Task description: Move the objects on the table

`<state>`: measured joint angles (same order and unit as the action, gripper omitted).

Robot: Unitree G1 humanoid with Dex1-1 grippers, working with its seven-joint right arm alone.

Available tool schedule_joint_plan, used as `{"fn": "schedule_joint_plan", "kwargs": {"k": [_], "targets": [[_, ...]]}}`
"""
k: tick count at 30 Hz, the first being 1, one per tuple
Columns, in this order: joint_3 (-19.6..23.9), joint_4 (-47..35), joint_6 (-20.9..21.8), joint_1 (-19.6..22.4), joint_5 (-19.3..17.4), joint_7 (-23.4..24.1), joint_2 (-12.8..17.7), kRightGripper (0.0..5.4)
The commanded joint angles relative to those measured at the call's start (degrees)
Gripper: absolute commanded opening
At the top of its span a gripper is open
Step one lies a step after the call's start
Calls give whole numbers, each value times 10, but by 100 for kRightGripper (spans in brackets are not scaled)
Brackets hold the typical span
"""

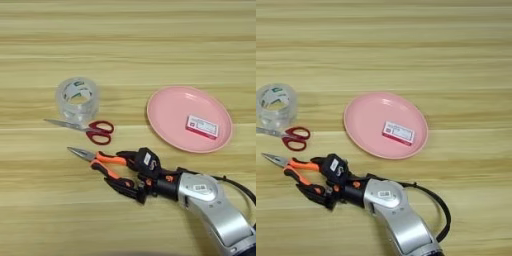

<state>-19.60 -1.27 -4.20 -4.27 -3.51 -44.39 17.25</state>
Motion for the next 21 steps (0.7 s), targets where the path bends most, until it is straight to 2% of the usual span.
{"fn": "schedule_joint_plan", "kwargs": {"k": [1,8,21], "targets": [[5,-6,5,17,2,12,1,345],[22,-29,2,23,-10,23,-4,345],[96,-110,-29,44,-44,52,-4,345]]}}
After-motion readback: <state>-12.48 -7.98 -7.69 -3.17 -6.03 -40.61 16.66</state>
